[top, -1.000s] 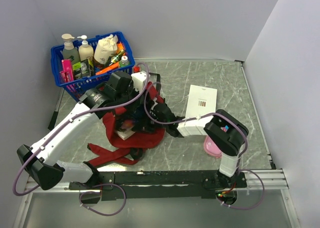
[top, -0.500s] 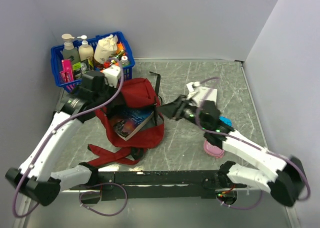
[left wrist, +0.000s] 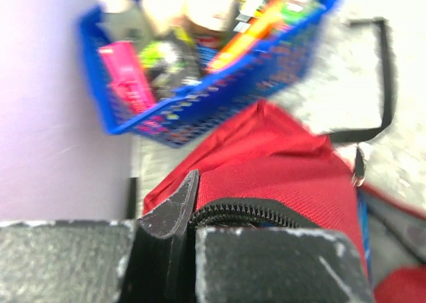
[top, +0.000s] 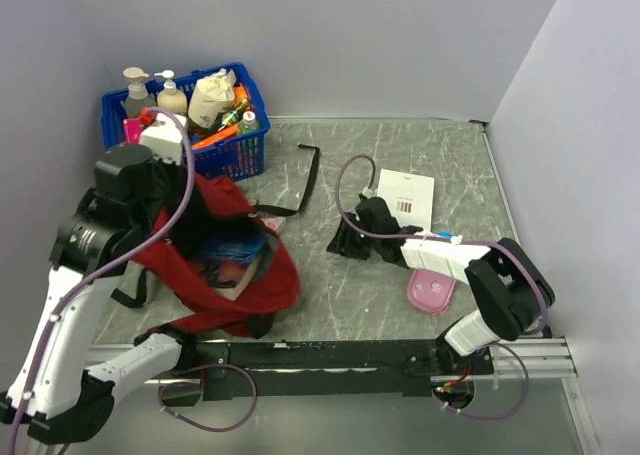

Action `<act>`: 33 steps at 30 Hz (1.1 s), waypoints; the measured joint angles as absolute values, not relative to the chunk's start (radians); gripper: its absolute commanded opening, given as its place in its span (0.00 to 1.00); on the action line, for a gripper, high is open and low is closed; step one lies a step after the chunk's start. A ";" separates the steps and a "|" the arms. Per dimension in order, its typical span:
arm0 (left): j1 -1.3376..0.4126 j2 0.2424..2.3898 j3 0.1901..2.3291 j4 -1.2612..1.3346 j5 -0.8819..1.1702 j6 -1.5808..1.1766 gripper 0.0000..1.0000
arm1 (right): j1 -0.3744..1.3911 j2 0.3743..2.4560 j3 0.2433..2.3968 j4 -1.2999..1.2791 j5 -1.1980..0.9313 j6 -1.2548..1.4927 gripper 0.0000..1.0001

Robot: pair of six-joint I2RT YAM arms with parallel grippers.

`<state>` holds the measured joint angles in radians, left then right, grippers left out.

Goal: Pack the student bag
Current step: Adjust the student bag at the center of the board, then pick up the book from the center of the board.

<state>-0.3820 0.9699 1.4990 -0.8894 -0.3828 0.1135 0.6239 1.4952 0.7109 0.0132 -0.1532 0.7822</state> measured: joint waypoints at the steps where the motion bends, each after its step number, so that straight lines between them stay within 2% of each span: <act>1: -0.377 0.961 1.505 -0.890 -0.406 0.120 0.01 | 0.626 1.507 0.731 0.012 -0.157 0.781 0.64; 6: -0.334 0.918 1.528 -0.888 -0.509 0.141 0.01 | 0.661 1.597 0.912 0.049 -0.160 0.768 0.73; 12: -0.290 0.903 1.511 -0.878 -0.578 0.146 0.01 | 0.714 1.766 1.111 0.062 -0.147 0.765 0.74; 22: -0.239 0.911 1.444 -0.883 -0.565 0.135 0.01 | 0.788 2.009 1.381 -0.024 -0.072 0.736 0.64; 33: -0.229 0.913 1.444 -0.881 -0.523 0.118 0.01 | 0.785 2.050 1.423 -0.075 -0.004 0.723 0.63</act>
